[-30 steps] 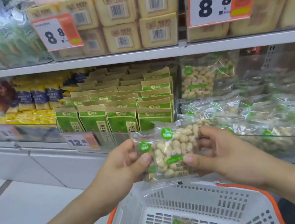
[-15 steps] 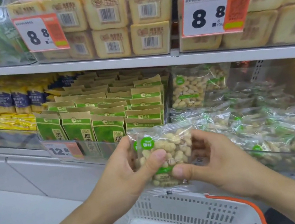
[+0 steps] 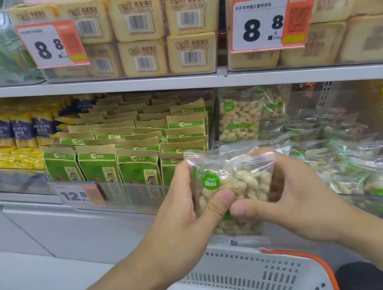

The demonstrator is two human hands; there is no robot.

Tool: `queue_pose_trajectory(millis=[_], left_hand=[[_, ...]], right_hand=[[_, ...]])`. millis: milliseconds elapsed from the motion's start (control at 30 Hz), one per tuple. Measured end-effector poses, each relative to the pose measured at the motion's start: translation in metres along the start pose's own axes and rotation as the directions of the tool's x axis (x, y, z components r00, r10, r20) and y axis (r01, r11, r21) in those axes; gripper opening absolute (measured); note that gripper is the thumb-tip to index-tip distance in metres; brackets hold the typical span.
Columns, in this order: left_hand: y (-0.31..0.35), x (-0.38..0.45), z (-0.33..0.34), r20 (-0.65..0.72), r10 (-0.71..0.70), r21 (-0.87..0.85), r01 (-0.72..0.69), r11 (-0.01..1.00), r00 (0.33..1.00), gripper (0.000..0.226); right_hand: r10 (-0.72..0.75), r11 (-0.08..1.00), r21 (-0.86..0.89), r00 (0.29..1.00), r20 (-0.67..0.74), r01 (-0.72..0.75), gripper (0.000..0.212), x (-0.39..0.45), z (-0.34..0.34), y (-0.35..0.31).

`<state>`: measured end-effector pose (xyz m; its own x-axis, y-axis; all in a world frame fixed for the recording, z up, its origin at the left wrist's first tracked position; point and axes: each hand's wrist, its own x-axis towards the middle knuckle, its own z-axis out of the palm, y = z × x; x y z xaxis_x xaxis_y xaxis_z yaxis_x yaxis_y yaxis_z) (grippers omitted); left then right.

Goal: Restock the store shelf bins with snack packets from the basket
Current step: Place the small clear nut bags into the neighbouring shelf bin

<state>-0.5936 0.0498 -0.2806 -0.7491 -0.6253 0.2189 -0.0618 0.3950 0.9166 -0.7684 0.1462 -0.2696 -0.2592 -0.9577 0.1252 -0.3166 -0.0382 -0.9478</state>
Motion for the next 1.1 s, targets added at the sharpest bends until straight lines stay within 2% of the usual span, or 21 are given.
queue_pose_trajectory(millis=[100, 200, 333, 433, 500, 600, 700, 767, 800, 933, 1033, 1100], left_hand=[[-0.002, 0.003, -0.001, 0.017, 0.043, 0.081, -0.044, 0.996, 0.999, 0.057], [-0.009, 0.004, -0.001, -0.030, 0.096, 0.241, -0.086, 0.967, 0.995, 0.069], [-0.021, 0.011, 0.006, -0.055, 0.174, 0.438, -0.133, 0.889, 0.983, 0.059], [-0.031, 0.021, 0.015, -0.012, 0.205, 0.524, -0.168, 0.835, 0.979, 0.059], [-0.037, 0.026, 0.019, -0.013, 0.228, 0.558, -0.182, 0.809, 0.974, 0.059], [-0.042, 0.030, 0.020, -0.047, 0.248, 0.567, -0.178, 0.804, 0.968, 0.055], [-0.044, 0.031, 0.021, -0.063, 0.244, 0.563, -0.168, 0.809, 0.968, 0.052], [-0.043, 0.030, 0.021, -0.057, 0.247, 0.556, -0.175, 0.813, 0.967, 0.049], [-0.043, 0.030, 0.021, -0.052, 0.244, 0.555, -0.176, 0.813, 0.968, 0.047], [-0.041, 0.031, 0.017, -0.055, 0.234, 0.534, -0.170, 0.828, 0.971, 0.040], [-0.041, 0.034, 0.014, -0.085, 0.220, 0.501, -0.149, 0.852, 0.972, 0.036], [-0.042, 0.035, 0.013, -0.110, 0.204, 0.499, -0.123, 0.858, 0.973, 0.034]], right_hand=[[-0.180, 0.941, -0.300, 0.983, -0.046, 0.158, 0.065, 0.001, -0.014, -0.010], [-0.295, 0.867, -0.453, 0.947, -0.130, 0.208, 0.061, 0.003, -0.038, -0.012], [-0.250, 0.904, -0.415, 0.913, -0.323, 0.101, 0.063, 0.009, -0.083, -0.002], [-0.193, 0.897, -0.442, 0.900, -0.390, 0.001, 0.067, 0.020, -0.113, 0.020], [-0.138, 0.915, -0.401, 0.895, -0.425, -0.049, 0.064, 0.032, -0.126, 0.038], [-0.032, 0.938, -0.317, 0.876, -0.482, -0.140, 0.048, 0.056, -0.139, 0.058], [0.039, 0.926, -0.302, 0.854, -0.520, -0.226, 0.067, 0.080, -0.145, 0.066], [0.041, 0.940, -0.269, 0.849, -0.527, -0.212, 0.047, 0.095, -0.143, 0.066], [0.037, 0.940, -0.272, 0.854, -0.519, -0.205, 0.044, 0.102, -0.143, 0.067], [0.133, 0.839, -0.429, 0.890, -0.437, -0.336, 0.063, 0.116, -0.142, 0.060], [0.075, 0.858, -0.398, 0.844, -0.531, -0.326, 0.046, 0.120, -0.144, 0.061], [0.021, 0.871, -0.394, 0.824, -0.566, -0.293, 0.044, 0.122, -0.140, 0.062]])
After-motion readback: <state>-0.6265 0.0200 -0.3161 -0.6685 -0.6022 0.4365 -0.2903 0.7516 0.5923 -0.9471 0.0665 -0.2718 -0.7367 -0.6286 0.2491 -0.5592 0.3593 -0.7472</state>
